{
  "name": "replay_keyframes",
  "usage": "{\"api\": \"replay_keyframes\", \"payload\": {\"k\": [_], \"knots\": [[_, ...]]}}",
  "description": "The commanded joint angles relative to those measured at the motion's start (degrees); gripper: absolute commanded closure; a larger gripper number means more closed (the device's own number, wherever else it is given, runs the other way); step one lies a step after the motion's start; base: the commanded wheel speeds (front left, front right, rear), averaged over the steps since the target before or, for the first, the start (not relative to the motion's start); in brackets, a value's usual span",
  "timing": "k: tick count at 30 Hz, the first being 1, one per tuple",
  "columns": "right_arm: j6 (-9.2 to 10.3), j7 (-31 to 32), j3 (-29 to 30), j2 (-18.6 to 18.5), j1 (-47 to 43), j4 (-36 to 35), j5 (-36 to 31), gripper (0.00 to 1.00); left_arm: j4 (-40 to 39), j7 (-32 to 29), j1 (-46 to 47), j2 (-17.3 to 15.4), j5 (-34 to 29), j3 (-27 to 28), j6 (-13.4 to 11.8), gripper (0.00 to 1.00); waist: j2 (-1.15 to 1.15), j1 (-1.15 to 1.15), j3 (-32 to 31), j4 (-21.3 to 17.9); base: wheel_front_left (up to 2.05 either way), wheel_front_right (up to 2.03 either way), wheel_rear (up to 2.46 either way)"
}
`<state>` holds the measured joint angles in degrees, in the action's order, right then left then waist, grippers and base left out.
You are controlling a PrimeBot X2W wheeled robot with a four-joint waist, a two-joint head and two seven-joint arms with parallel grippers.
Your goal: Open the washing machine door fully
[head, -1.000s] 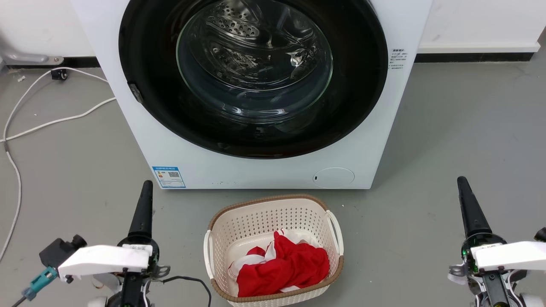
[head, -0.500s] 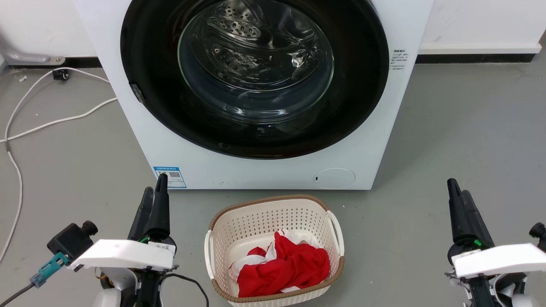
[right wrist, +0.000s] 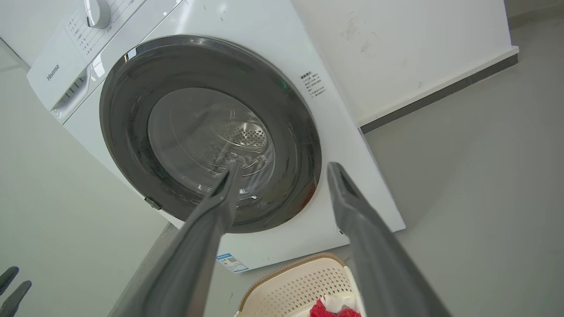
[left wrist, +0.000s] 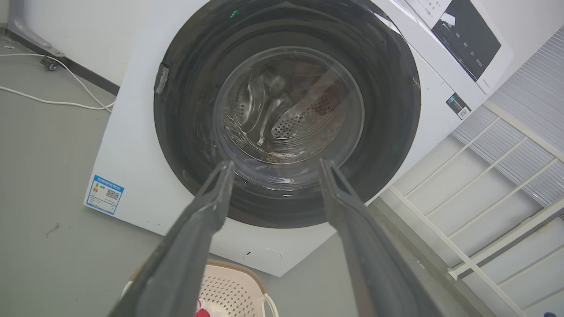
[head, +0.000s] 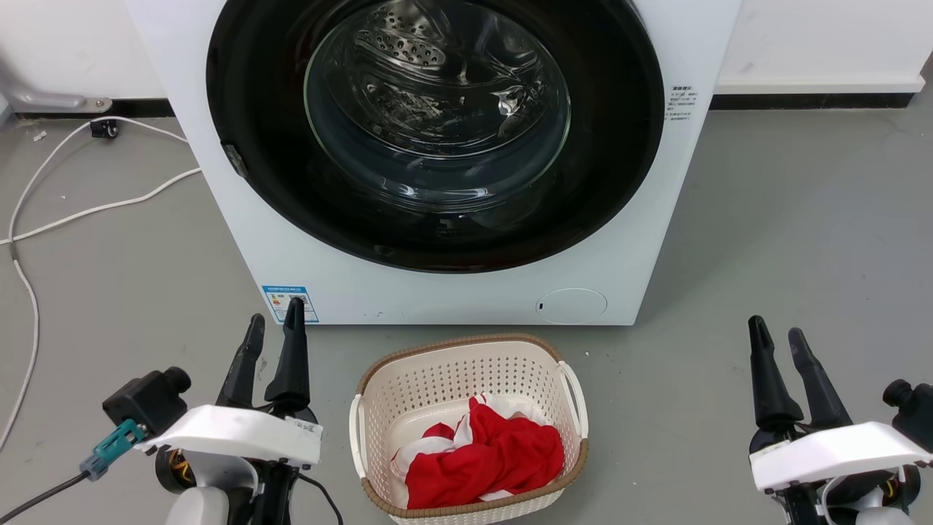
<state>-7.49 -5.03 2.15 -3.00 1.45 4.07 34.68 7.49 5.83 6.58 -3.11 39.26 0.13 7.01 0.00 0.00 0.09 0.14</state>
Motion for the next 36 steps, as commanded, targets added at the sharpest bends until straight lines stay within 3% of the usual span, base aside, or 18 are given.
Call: {"api": "replay_keyframes", "payload": {"k": [1, 19, 36], "knots": [[0.0, -0.39, -0.14, -0.03, 0.25, -0.84, -2.37, 0.0, -0.52, 0.59, 1.72, -0.53, -1.93, -0.33, -0.09, 0.0, 0.0, 0.0, 0.01, -0.01, 0.0, 0.0, 0.0], [0.0, -0.76, -0.72, 0.04, -0.94, -1.84, -15.78, 0.0, 1.32, 3.41, 2.38, -2.0, -15.0, -3.67, -2.25, 0.0, 0.0, 0.0, -0.05, -0.04, 0.0, 0.0, 0.0], [0.0, -1.79, -0.78, 0.1, -1.32, -1.36, -24.02, 0.0, 1.07, 5.63, 1.18, -2.77, -23.27, -5.62, -4.8, 0.0, 0.0, 0.0, -0.17, 0.26, 0.0, 0.0, 0.0]]}}
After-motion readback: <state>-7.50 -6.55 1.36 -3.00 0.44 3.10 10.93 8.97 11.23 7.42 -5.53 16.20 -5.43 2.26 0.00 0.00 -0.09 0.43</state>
